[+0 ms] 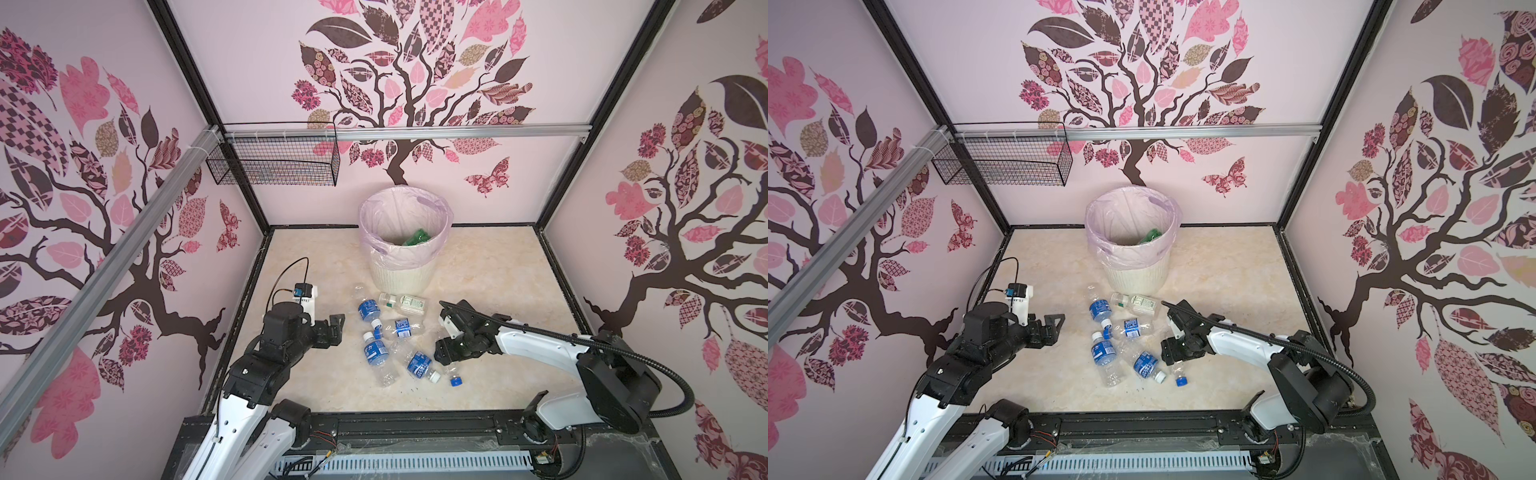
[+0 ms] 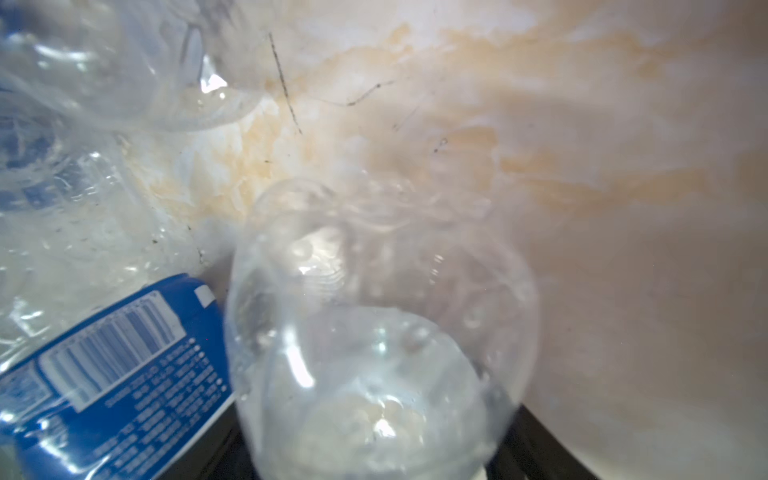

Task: Throw the plastic bottles in the bin
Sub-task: 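Grasp a clear blue-labelled bottle with the right gripper while the left gripper returns, then lift the clear bottle with the right gripper and release it over the bin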

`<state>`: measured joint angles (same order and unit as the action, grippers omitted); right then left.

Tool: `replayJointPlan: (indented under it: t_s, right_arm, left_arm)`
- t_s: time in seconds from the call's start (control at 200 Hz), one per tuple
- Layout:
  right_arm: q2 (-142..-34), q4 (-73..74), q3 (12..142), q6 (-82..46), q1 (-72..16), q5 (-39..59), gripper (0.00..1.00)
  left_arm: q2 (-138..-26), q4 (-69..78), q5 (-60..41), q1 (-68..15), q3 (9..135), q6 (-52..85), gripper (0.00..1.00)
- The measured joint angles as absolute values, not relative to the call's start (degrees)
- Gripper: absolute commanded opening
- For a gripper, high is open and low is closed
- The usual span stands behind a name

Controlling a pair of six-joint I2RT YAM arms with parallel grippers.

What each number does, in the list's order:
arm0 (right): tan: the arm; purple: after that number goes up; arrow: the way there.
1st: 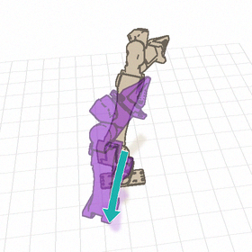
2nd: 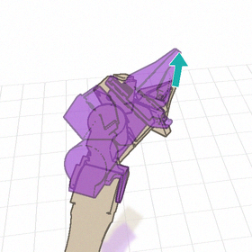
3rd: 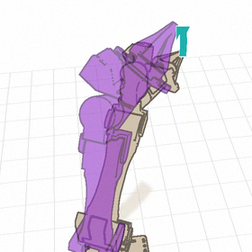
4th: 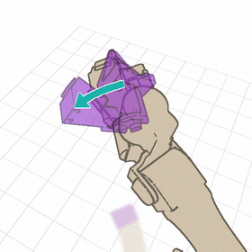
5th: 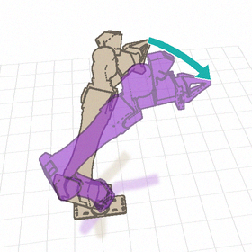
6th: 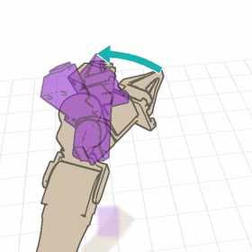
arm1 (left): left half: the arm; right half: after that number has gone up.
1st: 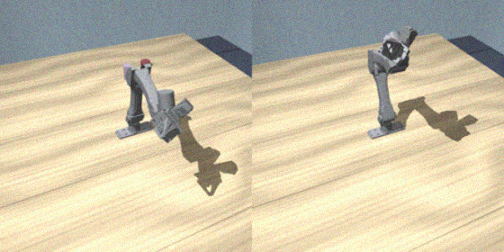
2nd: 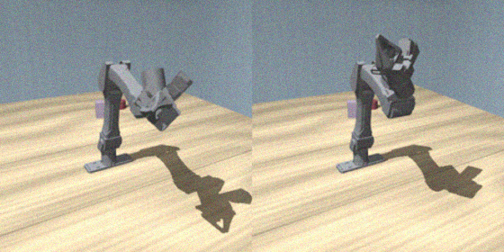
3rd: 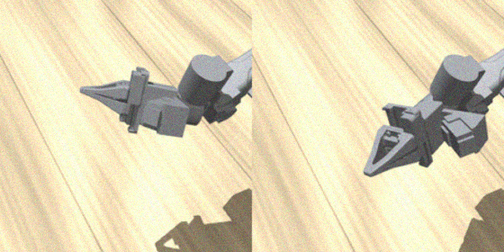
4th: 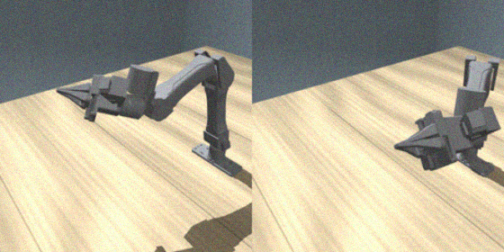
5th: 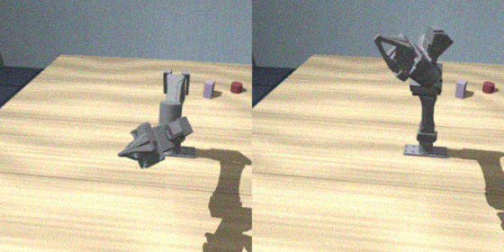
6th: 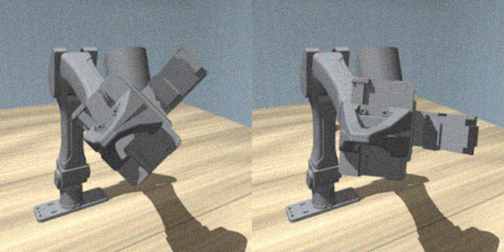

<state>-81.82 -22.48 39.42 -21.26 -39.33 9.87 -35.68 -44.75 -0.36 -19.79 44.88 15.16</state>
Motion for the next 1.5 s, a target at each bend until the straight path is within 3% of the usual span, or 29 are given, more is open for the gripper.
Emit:
replayJointPlan:
  t_s: [0.18,0.41,0.78,1.206,1.501]
  right_arm:
    - [-81.82,-22.48,39.40,-22.17,-39.33,5.63,0.61]
    - [-81.49,-22.44,39.27,-23.40,-39.38,2.31,0.55]
    - [-72.62,-27.73,39.68,-24.40,-39.38,-3.86,0.53]
    - [-55.61,-37.06,51.24,-23.64,-39.38,-9.08,0.53]
    - [-51.42,-41.76,59.66,-21.96,-39.38,-10.04,0.52]
  left_arm:
    - [-35.48,-44.75,-0.54,-19.79,44.88,15.18,0.91]
    - [-34.61,-44.80,-0.75,-19.79,44.77,15.16,0.91]
    - [-34.00,-45.10,-1.80,-19.79,44.49,15.18,0.91]
    - [-34.02,-45.10,-2.09,-19.79,44.49,15.18,0.91]
    - [-34.06,-45.10,-2.24,-20.03,44.49,15.16,0.91]
